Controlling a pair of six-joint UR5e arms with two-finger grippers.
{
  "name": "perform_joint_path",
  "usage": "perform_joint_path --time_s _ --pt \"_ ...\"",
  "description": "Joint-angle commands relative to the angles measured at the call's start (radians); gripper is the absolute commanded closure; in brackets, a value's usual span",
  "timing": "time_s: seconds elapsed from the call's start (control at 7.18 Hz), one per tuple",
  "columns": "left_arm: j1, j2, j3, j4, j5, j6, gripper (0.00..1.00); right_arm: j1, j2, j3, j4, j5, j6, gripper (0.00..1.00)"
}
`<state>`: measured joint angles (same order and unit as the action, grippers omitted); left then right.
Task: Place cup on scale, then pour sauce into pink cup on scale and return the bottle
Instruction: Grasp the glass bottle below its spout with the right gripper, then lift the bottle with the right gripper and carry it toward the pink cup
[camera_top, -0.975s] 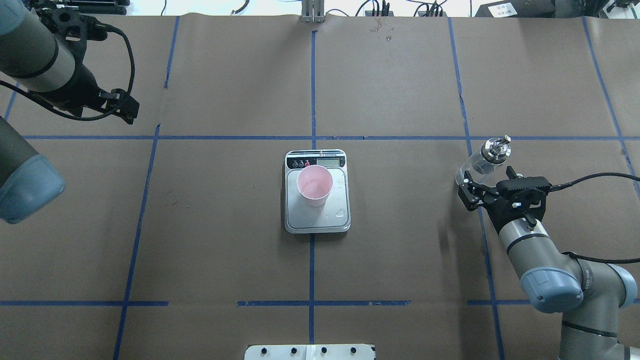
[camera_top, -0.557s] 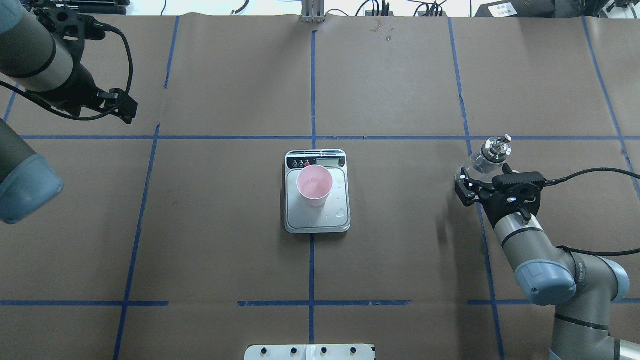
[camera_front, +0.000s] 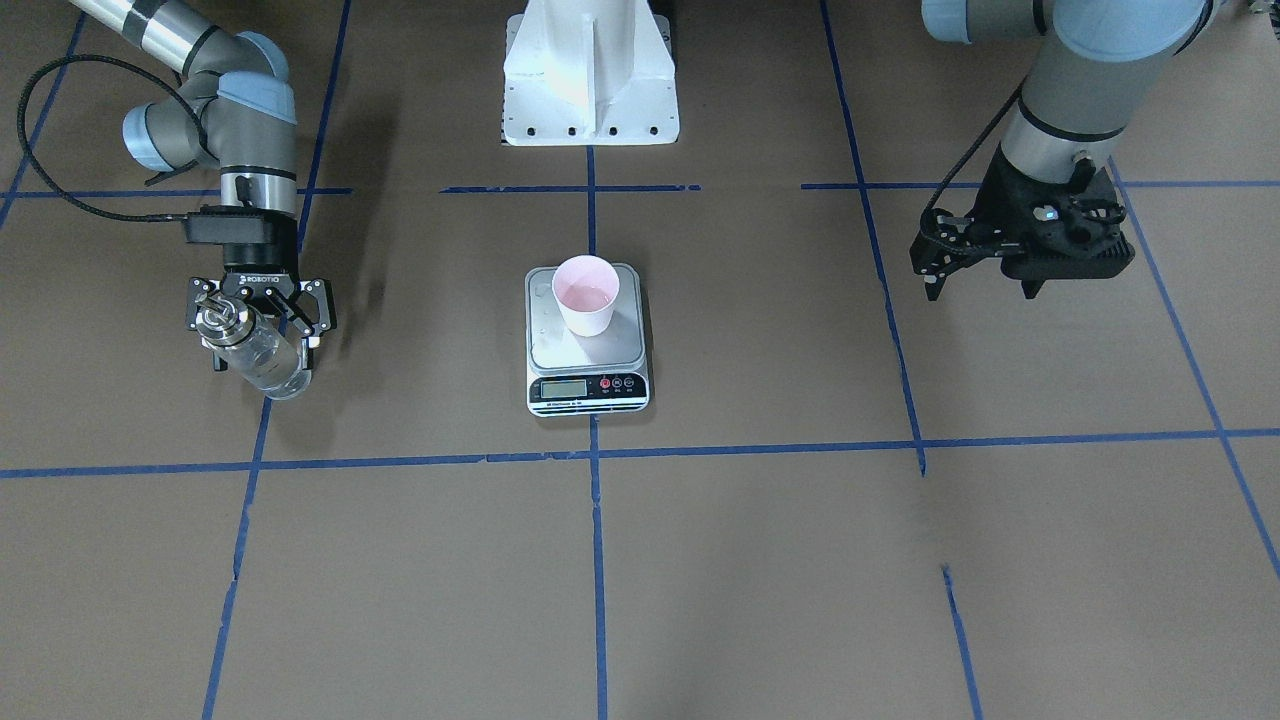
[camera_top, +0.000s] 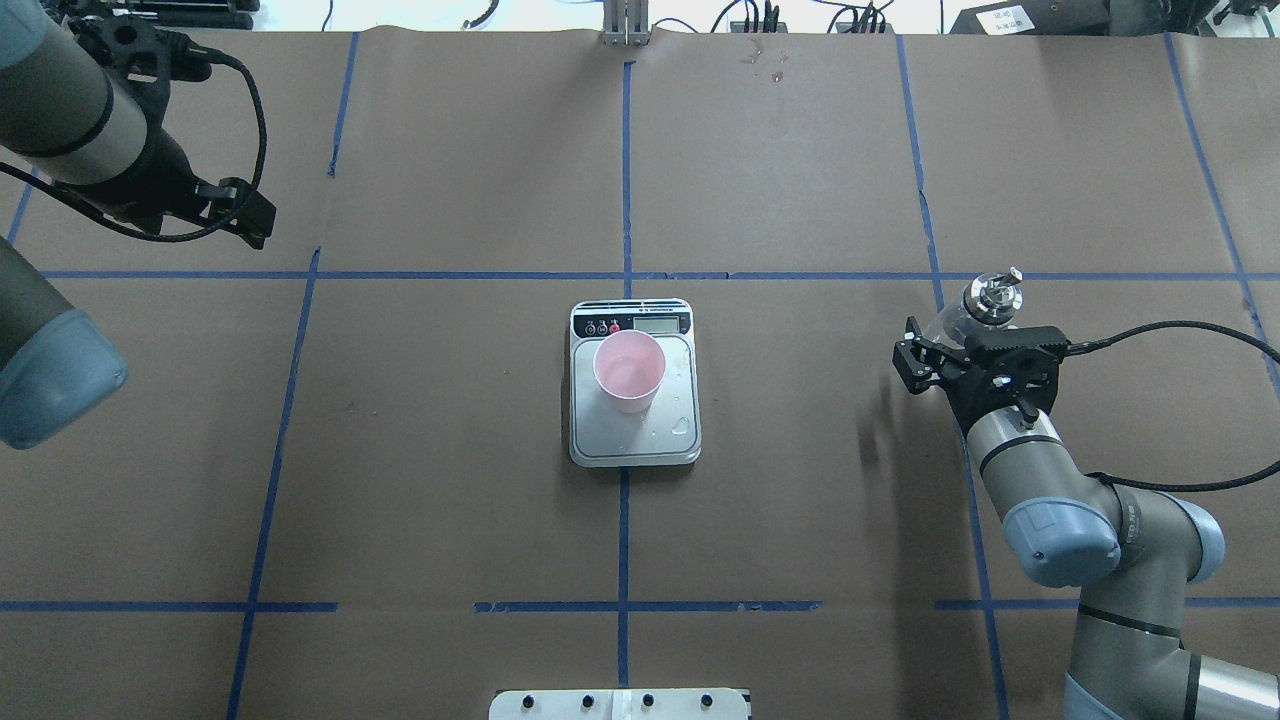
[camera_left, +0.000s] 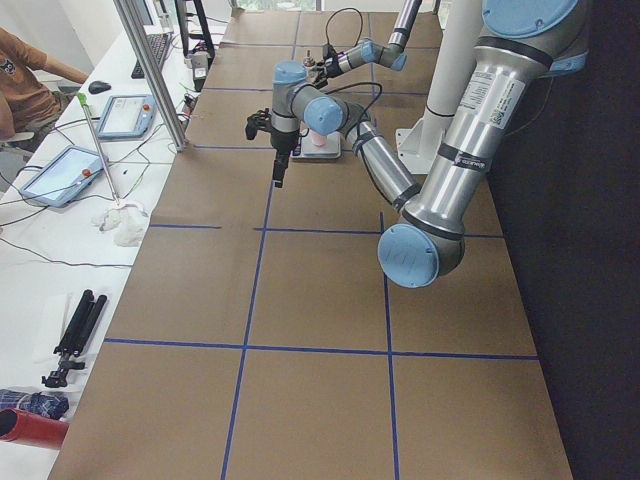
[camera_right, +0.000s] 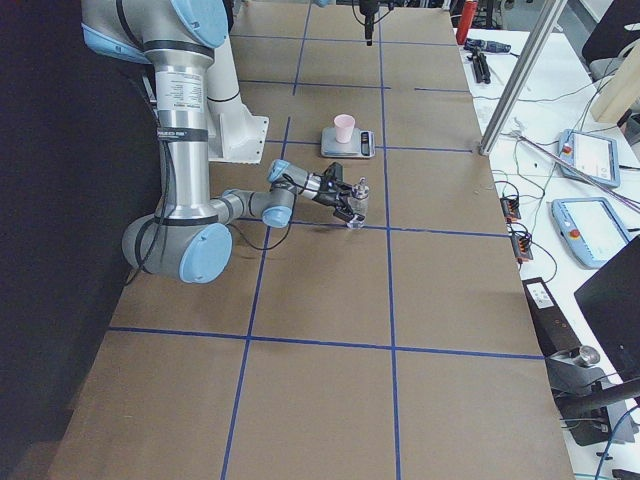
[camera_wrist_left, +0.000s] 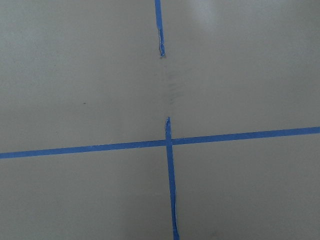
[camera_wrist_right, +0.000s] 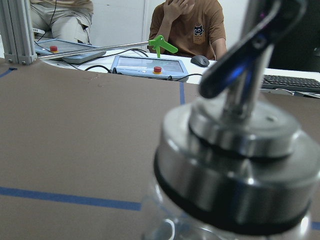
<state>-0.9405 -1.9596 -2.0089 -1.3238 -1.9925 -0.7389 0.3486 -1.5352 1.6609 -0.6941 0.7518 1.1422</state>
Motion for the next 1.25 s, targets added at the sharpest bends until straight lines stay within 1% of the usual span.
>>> perform_joint_path --time_s 0.0,0.14,0.28,0.42,0.56,0.7,0.84,0.97,1.11 --pt "0.0 -0.004 0.001 0.0 0.0 -0.002 0.0 0.021 0.006 -0.006 0.002 0.03 -0.013 0.03" --pt "-0.001 -0.004 -0.001 0.001 0.0 -0.002 0.0 0.026 0.009 -0.003 0.011 0.034 -0.016 0.67" --pt "-0.001 -0.009 -0.001 0.005 -0.002 -0.002 0.0 0.039 0.006 -0.004 0.068 0.061 -0.063 1.0" --pt "-0.003 -0.015 -0.007 0.03 -0.003 -0.002 0.0 0.073 0.009 0.0 0.134 0.134 -0.147 1.0" --pt "-0.01 -0.013 -0.028 0.043 -0.003 -0.008 0.0 0.16 -0.003 0.067 0.127 0.235 -0.256 1.0" --pt "-0.021 -0.015 -0.042 0.069 -0.003 -0.001 0.0 0.202 -0.002 0.095 0.099 0.279 -0.28 1.0" --pt "-0.024 -0.013 -0.048 0.074 -0.002 0.003 0.0 0.211 0.003 0.114 0.099 0.302 -0.294 1.0" --pt "-0.035 -0.003 -0.069 0.074 0.001 0.03 0.0 0.271 0.01 0.185 0.035 0.357 -0.434 1.0" --pt "-0.078 0.004 -0.077 0.077 0.0 0.135 0.0 0.277 0.013 0.291 -0.111 0.354 -0.556 1.0"
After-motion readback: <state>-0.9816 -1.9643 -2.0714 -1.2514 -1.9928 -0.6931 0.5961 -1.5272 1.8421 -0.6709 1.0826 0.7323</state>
